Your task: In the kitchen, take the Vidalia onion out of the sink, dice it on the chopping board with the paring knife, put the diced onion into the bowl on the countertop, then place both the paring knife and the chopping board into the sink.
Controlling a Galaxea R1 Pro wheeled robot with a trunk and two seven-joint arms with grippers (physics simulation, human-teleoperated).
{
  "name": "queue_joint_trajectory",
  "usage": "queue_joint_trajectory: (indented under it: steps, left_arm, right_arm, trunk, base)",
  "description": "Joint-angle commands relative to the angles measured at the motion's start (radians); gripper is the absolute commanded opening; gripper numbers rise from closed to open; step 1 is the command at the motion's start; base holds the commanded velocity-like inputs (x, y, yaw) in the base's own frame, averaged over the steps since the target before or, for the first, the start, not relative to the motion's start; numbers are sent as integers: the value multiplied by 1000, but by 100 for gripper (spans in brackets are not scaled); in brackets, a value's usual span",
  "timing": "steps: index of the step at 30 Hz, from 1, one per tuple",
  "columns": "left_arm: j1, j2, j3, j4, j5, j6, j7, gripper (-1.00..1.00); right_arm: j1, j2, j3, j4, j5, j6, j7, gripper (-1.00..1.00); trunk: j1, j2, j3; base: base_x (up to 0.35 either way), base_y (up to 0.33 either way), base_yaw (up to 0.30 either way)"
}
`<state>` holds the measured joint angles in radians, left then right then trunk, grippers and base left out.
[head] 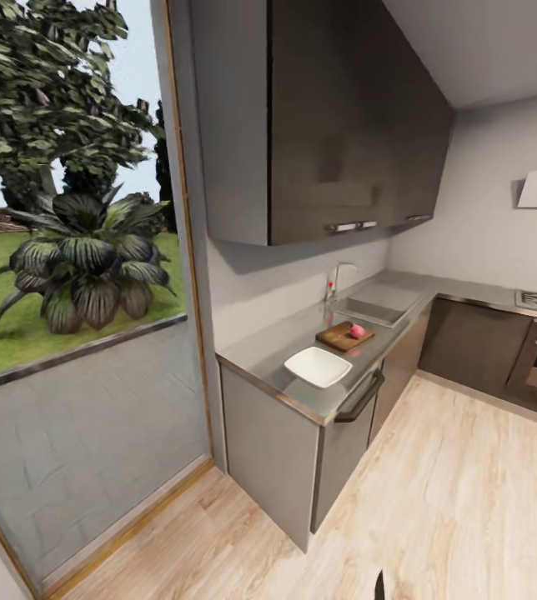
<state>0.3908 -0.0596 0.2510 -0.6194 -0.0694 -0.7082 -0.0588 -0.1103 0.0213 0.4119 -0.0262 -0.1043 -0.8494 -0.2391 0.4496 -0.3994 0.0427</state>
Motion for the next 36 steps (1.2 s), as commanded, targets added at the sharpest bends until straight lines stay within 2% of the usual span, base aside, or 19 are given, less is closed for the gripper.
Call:
queue_joint_trajectory:
  steps: [1,2,3,6,8,11,14,18,20,21,24,25,26,28,30,36]
  left_arm:
    - [0,-1,8,5,-7,-1,-6,100]
    - [-1,-1,8,17,-7,-1,-6,100]
    - [-1,0,8,21,-7,-1,-6,100]
    - [-1,0,8,28,-7,-1,-6,100]
    - [-1,0,8,28,-7,-1,-6,100]
    - [-1,0,8,30,-7,0,-6,100]
    - [-1,0,8,30,-6,1,-6,100]
    - [-1,1,8,42,-6,1,-6,100]
    - [-1,2,8,42,-7,1,-5,100]
    - [-1,2,8,42,-7,0,-5,100]
    - [-2,3,8,43,-6,0,-5,100]
    - [-3,3,8,43,-7,1,-4,100]
    - [-4,3,8,43,-7,1,-4,100]
    - [-4,3,8,44,-7,0,-5,100]
    - [-4,3,8,45,-7,0,-5,100]
    - [-4,3,8,46,-6,0,-6,100]
  right_arm:
    - [0,-19,16,4,-6,-16,1,-100]
    - [2,-37,16,8,-7,-68,1,-100]
    - [12,-42,16,10,-7,-99,0,-100]
    - [109,-49,16,12,-8,-192,-3,-100]
    - [172,-50,16,12,-8,-198,-2,-100]
    - [309,-44,16,13,-8,-198,-2,-100]
    - [366,-40,16,14,-8,-198,-2,-100]
    - [393,-42,7,2,-15,-198,-7,-100]
    - [395,-45,-7,-25,-39,-198,-12,-100]
    - [394,-46,-12,-61,-65,-198,-15,-100]
    - [392,-66,-19,-281,-207,-182,-39,-100]
    - [391,-70,-20,-348,-246,-121,-42,-100]
    - [391,-77,-20,-427,-282,-21,-44,-100]
    - [391,-81,-21,-488,-304,68,-46,-100]
    - [391,-87,-21,-520,-316,109,-46,-100]
    - [391,-99,-20,-531,-317,128,-39,-100]
  trunk:
    - [0,-1,0]
    - [0,-1,0]
    - [0,-1,0]
    - [0,-1,0]
    - [0,-1,0]
    - [0,-1,0]
    - [0,-1,0]
    - [0,-1,0]
    - [0,-1,0]
    - [0,-1,0]
    - [0,-1,0]
    - [0,-1,0]
    - [0,-1,0]
    - [0,-1,0]
    - [0,-1,0]
    - [0,-1,0]
  base:
    - [0,-319,0]
    - [0,-319,0]
    - [0,-319,0]
    - [0,-319,0]
    - [0,-319,0]
    - [0,-319,0]
    - [0,-319,0]
    - [0,-319,0]
    - [0,-319,0]
    - [0,-319,0]
    - [0,-319,0]
    - [0,-319,0]
    - [0,-319,0]
    - [0,-316,0]
    - [0,-245,0]
    - [0,-106,0]
